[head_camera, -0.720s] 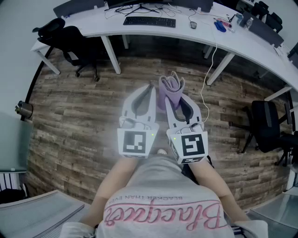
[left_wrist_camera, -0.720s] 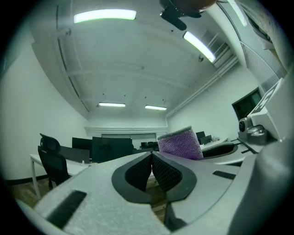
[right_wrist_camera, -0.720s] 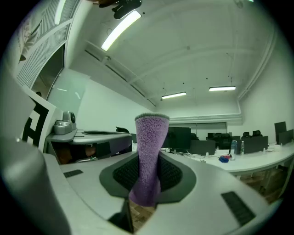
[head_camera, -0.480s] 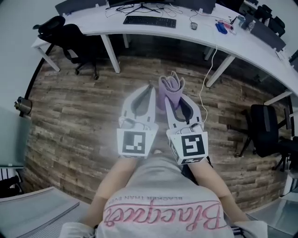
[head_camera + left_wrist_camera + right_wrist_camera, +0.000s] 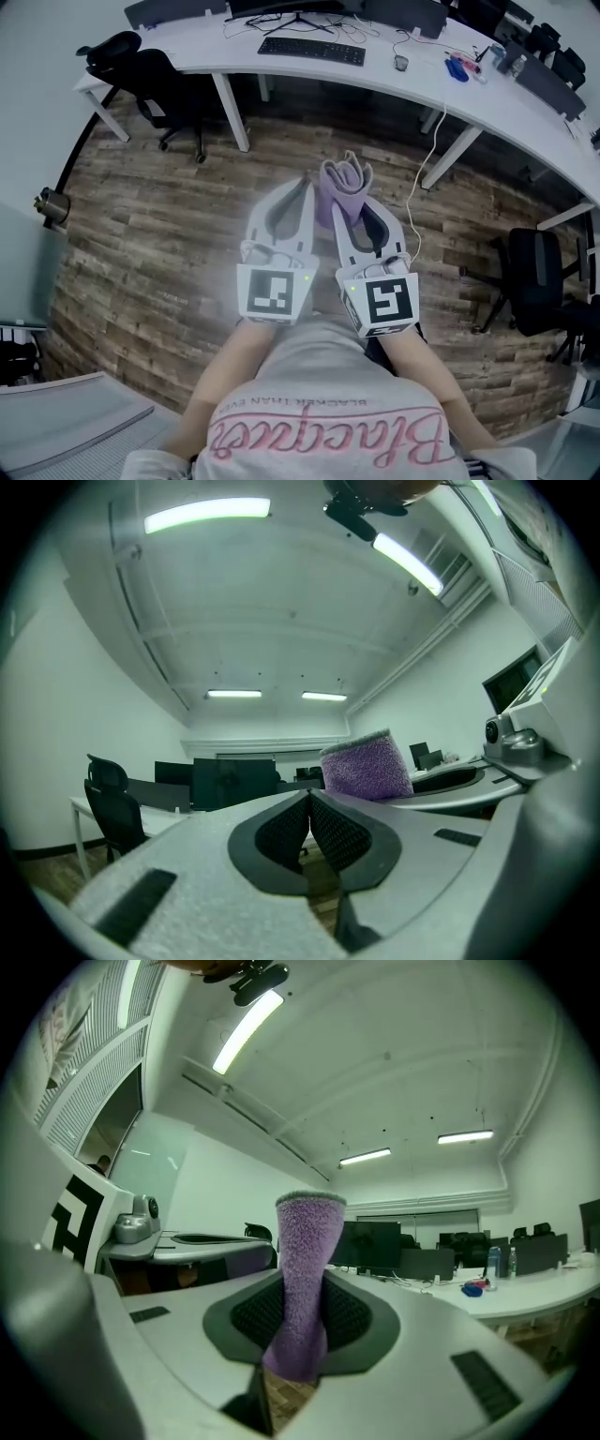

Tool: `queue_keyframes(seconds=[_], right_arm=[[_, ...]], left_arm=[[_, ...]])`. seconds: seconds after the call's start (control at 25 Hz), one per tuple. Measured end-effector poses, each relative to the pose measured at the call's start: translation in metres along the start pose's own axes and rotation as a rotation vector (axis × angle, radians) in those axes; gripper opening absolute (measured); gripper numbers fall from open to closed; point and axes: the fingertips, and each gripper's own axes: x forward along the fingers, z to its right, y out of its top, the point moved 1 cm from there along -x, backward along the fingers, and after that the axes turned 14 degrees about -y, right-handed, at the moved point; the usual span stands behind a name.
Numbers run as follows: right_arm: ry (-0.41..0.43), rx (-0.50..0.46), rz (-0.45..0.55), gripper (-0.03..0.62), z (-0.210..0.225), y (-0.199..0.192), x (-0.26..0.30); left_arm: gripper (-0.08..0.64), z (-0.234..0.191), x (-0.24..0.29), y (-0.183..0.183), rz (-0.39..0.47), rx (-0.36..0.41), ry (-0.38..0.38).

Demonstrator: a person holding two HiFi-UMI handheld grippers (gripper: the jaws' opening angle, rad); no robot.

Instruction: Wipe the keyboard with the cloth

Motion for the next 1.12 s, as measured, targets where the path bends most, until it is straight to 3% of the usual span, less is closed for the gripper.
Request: queue_keyframes(seconds=[0.4, 1.12], right_arm=[[-0.015, -0.007, -0.020, 0.083, 0.010, -0.010, 0.076], [-0.065, 0.003, -0.054, 0.084, 0.024, -0.020, 0.249]], left_arm=[[0.006, -0.068, 0.045, -0.020, -0.011, -0.030, 0.023], [0.006, -0.205, 0.162, -0.047, -0.027, -0.030, -0.049]])
